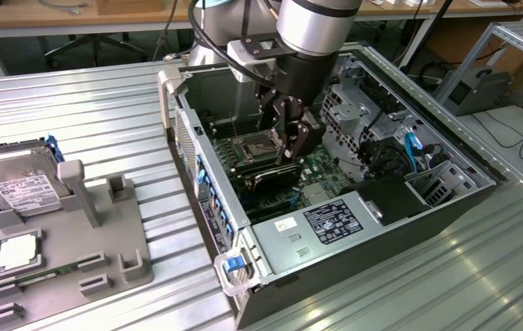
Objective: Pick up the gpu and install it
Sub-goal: 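Press down on the gpu until it lock into place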
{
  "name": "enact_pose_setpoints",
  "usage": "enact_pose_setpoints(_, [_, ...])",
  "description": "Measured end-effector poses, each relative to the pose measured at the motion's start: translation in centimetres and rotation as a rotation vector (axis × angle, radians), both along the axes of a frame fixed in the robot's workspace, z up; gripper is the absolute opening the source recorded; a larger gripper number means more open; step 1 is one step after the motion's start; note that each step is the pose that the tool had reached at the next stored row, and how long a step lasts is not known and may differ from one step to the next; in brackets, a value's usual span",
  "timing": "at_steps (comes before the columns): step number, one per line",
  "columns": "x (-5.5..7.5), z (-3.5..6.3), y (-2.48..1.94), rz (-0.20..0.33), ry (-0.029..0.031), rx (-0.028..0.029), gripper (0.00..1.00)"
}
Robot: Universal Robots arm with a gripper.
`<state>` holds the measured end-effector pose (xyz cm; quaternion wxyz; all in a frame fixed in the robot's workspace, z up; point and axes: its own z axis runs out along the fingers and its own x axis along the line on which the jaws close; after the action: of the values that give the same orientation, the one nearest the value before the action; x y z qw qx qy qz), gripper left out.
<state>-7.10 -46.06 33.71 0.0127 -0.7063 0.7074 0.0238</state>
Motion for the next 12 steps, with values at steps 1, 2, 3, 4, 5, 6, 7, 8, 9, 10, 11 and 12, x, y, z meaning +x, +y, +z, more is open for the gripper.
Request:
enact_pose_setpoints(1, [0.00,0.00,0.00,0.000,0.0000,0.0000,0.76])
enact_pose_setpoints(2, [0.00,0.00,0.00,0.000,0.0000,0.0000,0.75])
enact_pose_setpoints(3, [0.00,0.00,0.00,0.000,0.0000,0.0000,0.68])
enact_pose_setpoints(4, [0.00,0.00,0.00,0.000,0.0000,0.0000,0.62])
enact_pose_setpoints(5, [0.00,0.00,0.00,0.000,0.0000,0.0000,0.56])
enact_pose_setpoints(6, [0.00,0.00,0.00,0.000,0.0000,-0.0001,0.50])
enact_pose_setpoints(7, [0.00,0.00,0.00,0.000,0.0000,0.0000,0.44])
enact_pose_setpoints(8, [0.00,0.00,0.00,0.000,0.0000,0.0000,0.38])
enact_pose_setpoints(9, [0.00,0.00,0.00,0.000,0.0000,0.0000,0.38])
enact_pose_setpoints(10, [0.00,0.00,0.00,0.000,0.0000,0.0000,0.32])
enact_pose_setpoints(11, [0.00,0.00,0.00,0.000,0.0000,0.0000,0.20])
enact_pose_setpoints(12, [0.00,0.00,0.00,0.000,0.0000,0.0000,0.13])
